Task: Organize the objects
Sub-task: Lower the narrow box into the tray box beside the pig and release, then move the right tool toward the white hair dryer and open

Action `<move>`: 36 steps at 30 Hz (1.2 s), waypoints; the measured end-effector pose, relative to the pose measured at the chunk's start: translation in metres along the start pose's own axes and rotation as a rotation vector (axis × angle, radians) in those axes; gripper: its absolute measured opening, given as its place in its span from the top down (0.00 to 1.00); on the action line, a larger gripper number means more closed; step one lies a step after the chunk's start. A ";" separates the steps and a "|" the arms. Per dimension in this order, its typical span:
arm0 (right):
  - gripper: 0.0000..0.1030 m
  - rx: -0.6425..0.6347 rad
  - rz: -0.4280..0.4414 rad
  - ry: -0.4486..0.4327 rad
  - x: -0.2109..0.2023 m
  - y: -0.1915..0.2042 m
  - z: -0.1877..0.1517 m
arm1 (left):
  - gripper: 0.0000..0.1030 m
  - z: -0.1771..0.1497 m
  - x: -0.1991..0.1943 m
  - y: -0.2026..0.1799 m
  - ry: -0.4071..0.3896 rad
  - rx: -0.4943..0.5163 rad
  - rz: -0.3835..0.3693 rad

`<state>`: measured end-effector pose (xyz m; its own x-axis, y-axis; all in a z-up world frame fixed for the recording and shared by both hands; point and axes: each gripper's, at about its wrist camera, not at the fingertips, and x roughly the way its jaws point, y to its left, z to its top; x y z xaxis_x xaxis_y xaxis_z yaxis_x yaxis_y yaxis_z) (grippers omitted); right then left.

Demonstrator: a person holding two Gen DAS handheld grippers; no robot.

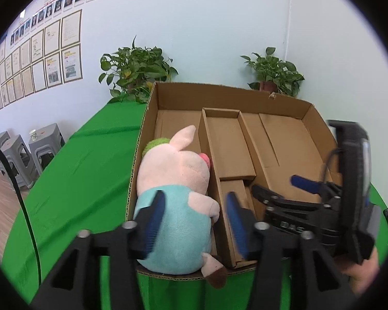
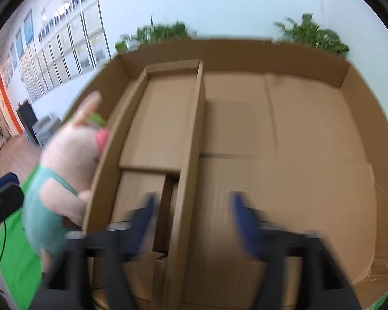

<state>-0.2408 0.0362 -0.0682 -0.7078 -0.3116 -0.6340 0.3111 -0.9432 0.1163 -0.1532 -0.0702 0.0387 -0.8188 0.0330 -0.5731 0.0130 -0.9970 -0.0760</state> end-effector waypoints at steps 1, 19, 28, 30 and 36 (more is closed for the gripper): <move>0.15 -0.012 0.001 -0.022 -0.010 -0.002 0.000 | 0.41 0.001 -0.004 0.001 -0.016 -0.007 -0.006; 0.06 -0.031 -0.050 -0.184 -0.199 -0.057 -0.139 | 0.24 -0.028 -0.047 -0.066 -0.119 0.031 0.011; 0.72 -0.044 0.024 -0.094 -0.190 -0.056 -0.155 | 0.72 -0.031 -0.041 -0.085 -0.100 0.059 -0.002; 0.62 -0.045 0.086 -0.095 -0.191 -0.053 -0.155 | 0.96 -0.032 -0.035 -0.085 -0.065 0.059 -0.005; 0.00 -0.069 0.117 -0.073 -0.195 -0.051 -0.172 | 0.44 -0.036 -0.025 -0.085 -0.042 0.047 -0.057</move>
<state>-0.0100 0.1649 -0.0817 -0.7076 -0.4287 -0.5617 0.4352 -0.8907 0.1316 -0.1131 0.0164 0.0301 -0.8410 0.0877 -0.5338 -0.0601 -0.9958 -0.0689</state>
